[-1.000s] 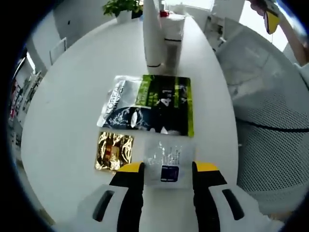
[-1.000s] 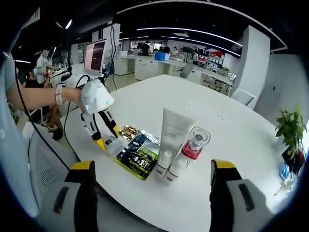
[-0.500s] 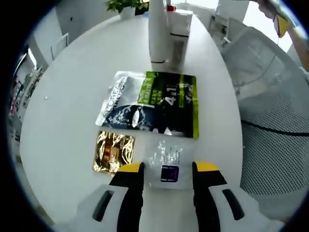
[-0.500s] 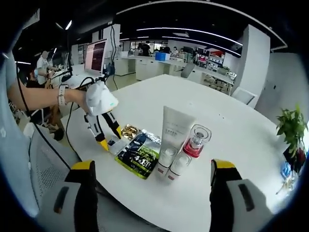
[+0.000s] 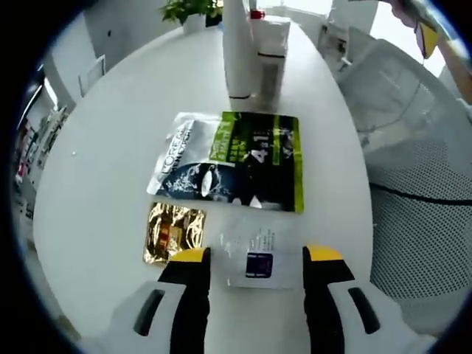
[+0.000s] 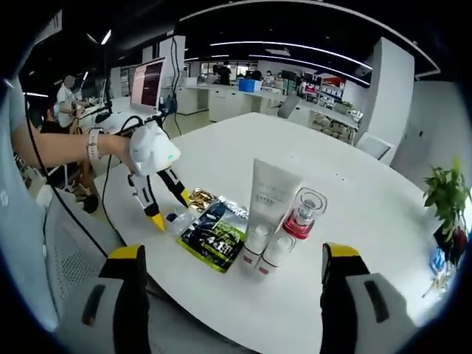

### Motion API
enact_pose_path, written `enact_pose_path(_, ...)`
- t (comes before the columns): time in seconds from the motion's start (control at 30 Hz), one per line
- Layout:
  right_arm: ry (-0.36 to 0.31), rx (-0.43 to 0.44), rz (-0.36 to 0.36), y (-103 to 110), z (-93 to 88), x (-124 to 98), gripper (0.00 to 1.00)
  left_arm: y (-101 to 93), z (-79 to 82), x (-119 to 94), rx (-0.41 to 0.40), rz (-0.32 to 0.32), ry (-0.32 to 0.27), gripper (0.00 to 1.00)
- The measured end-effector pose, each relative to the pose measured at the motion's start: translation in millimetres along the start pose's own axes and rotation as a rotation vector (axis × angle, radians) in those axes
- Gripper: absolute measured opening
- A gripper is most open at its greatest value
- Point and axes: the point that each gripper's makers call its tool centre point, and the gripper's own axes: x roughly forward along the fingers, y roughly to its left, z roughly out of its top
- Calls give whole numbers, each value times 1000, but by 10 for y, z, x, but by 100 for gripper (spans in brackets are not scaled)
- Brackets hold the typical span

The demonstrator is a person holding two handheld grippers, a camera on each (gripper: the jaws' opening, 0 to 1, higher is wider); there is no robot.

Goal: Arrange the skincare products in the storage area until every visible bottle or jar stands upright without overlapping.

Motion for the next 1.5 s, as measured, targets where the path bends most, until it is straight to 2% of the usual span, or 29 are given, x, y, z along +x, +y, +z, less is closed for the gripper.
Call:
enact_pose_path(0.17,1,-13,-2,1,-3,2,99,24,93,-145,-43,37,-68,52)
enact_pose_path(0.3,-17,-10,-8,-2,36,-5,100,34,191,-329,-131,86,-150,55)
enact_pose_path(0.37,-21,-17,-11,1,48,-11,100,37,232,-424,-149,112,-190,58)
enact_pose_path(0.53,-33,-23,-12,7,69,-36,100,33,240,-639,-180,179,-231,67)
enact_pose_path(0.6,-34,-28,-14,10,73,-45,100,29,268,-715,-200,203,-266,69)
enact_pose_path(0.73,-40,-37,-14,20,93,-69,100,-34,274,-802,-217,220,-292,72)
enact_pose_path(1.23,-55,-31,-34,-16,104,-194,100,-153,297,-1305,-264,373,-399,91)
enact_pose_path(1.4,-57,-41,-41,-28,122,-235,100,-211,299,-1409,-293,395,-427,95)
enact_pose_path(1.43,-58,-43,-44,-33,125,-245,100,-250,328,-1444,-314,388,-455,96)
enact_pose_path(1.5,-59,-47,-49,-42,132,-260,100,-304,347,-1507,-312,406,-465,97)
